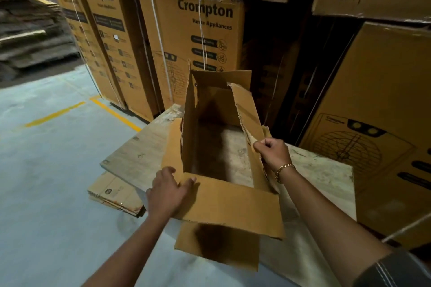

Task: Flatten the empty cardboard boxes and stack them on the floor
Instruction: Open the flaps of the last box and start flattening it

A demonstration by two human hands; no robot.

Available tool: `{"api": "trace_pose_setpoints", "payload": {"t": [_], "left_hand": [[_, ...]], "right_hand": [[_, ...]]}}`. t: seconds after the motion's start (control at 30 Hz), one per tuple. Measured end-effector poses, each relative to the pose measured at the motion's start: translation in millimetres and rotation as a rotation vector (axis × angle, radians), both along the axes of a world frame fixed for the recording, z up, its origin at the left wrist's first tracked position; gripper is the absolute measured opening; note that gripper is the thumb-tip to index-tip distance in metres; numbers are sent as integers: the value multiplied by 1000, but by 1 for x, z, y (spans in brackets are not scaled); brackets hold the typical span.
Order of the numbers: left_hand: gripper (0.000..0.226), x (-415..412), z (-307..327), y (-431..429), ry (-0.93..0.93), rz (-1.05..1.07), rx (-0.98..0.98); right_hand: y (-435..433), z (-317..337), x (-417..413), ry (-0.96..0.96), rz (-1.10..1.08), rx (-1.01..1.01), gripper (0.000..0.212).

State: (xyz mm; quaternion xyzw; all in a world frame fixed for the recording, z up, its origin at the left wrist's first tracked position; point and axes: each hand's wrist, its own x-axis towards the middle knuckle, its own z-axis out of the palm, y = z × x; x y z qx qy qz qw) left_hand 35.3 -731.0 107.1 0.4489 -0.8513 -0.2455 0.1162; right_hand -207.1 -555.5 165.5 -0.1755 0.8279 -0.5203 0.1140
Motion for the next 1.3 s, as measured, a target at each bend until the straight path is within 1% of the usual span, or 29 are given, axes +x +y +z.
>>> {"api": "trace_pose_setpoints", "payload": {"t": [0.03, 0.07, 0.1, 0.13, 0.2, 0.3, 0.37, 0.43, 0.47, 0.5, 0.57, 0.67, 0.77, 0.93, 1.03, 1.1, 1.13, 1.2, 1.23, 1.27, 1.3], "left_hand": [[84, -12, 3, -10, -88, -43, 49], [93, -23, 3, -20, -136, -89, 119], [97, -33, 3, -29, -144, -121, 206], [96, -41, 0, -39, -131, -141, 286], [84, -50, -5, -56, -108, -165, 331], [62, -51, -15, -66, -45, -202, 277], [48, -47, -18, -62, 33, -185, 267], [38, -44, -21, -58, 108, -161, 285], [36, -43, -23, -57, 143, -145, 308], [35, -43, -25, -58, 182, -131, 338], [37, -41, -27, -58, 269, -82, 437], [43, -39, -26, -56, 387, 17, 575], [38, -35, -12, -57, 509, 82, 629], [28, -16, 36, -63, 686, 138, 563], [29, -7, 51, -58, 721, 72, 433], [32, -4, 57, -49, 708, 12, 323], [29, -4, 59, -43, 694, -17, 281], [24, -6, 64, -28, 647, -117, 191], [26, -9, 64, -21, 615, -185, 138], [31, -12, 64, -14, 584, -264, 84], [33, -16, 62, -9, 548, -341, 37]], "right_hand": [[-1, 1, 2, 6, 4, 8, 27], [-1, 2, 3, 14, 6, 11, 26], [0, 5, 4, 13, 4, 6, 25], [2, 8, 3, 3, -1, -11, 24], [11, 17, -3, -31, -23, -55, 23], [40, 29, -17, -67, -115, -80, 22], [69, 35, -28, -106, -159, -32, 18], [100, 39, -37, -134, -146, 67, 14], [114, 39, -39, -163, -119, 118, 12], [125, 37, -39, -211, -88, 155, 15], [138, 26, -35, -318, -55, 166, 27], [139, -1, -27, -364, -126, 143, 36], [131, -26, -20, -415, -209, 82, 39], [103, -47, -5, -457, -281, 49, 28], [87, -63, 0, -520, -296, 27, 37], [83, -68, 6, -521, -305, 50, 41], [84, -69, 8, -512, -306, 72, 43], [93, -67, 13, -494, -288, 164, 41], [100, -66, 14, -468, -276, 238, 38], [108, -64, 14, -419, -247, 345, 39], [117, -61, 15, -361, -198, 484, 44]]}}
